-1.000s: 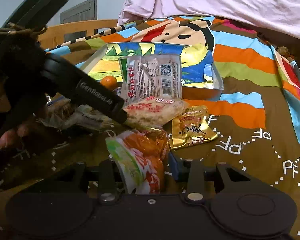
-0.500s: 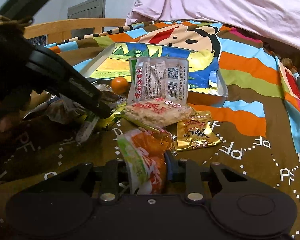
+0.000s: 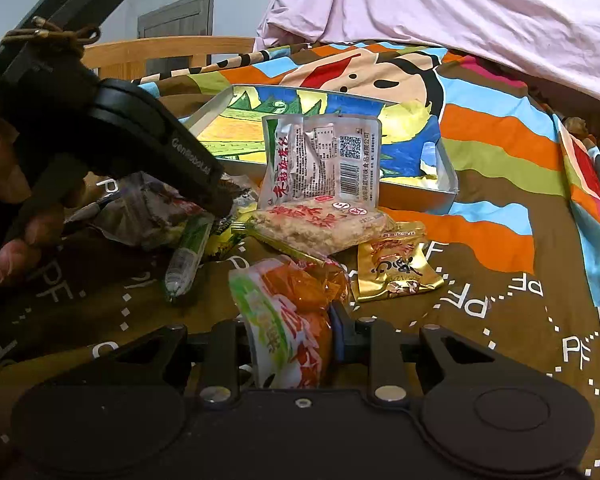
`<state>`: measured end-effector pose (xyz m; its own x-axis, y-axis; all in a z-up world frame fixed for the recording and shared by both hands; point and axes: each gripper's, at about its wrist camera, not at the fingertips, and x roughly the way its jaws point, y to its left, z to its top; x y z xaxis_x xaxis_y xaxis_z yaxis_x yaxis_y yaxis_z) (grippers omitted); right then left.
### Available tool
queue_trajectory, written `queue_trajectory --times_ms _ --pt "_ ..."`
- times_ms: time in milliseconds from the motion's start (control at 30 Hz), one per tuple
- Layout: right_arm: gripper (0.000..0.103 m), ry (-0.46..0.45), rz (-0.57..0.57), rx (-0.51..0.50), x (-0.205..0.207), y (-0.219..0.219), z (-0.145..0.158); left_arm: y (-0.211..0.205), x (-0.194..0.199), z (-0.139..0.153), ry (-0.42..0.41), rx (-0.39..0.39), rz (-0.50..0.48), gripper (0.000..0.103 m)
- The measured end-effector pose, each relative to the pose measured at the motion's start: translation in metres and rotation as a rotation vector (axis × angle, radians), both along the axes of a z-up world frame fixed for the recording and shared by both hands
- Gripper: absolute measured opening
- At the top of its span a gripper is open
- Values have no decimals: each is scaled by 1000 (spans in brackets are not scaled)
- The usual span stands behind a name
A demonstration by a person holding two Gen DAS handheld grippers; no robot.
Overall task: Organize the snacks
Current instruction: 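Grasp the brown dried-meat snack with the left tool while the right tool grasps the orange-wrapped snack, then carry both snacks over the painted tin tray and open both tools to drop them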
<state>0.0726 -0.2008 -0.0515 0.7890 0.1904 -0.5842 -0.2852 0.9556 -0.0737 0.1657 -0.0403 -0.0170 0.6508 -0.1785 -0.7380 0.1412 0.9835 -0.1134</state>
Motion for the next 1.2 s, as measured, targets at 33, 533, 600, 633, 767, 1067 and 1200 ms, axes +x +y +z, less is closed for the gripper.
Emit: queue_trajectory --times_ms 33,533,600,633,767,1067,1200 --pt "29 -1 1 0 0 0 0 2 -3 0 2 -9 3 30" --pt "28 -65 59 -71 -21 14 6 14 -74 11 -56 -23 -63 15" --pt "28 -79 71 -81 -25 16 8 19 -80 11 -54 -44 -59 14" --pt "28 -87 77 -84 -27 17 9 21 -83 11 -54 -54 -57 14" --pt "28 -134 111 -116 -36 24 11 28 -91 14 -67 -80 -51 13" --pt "28 -240 136 -133 -47 28 31 32 -102 28 -124 -117 -59 13" --pt "28 -256 131 -121 -37 28 46 38 -91 44 -171 -139 -45 13"
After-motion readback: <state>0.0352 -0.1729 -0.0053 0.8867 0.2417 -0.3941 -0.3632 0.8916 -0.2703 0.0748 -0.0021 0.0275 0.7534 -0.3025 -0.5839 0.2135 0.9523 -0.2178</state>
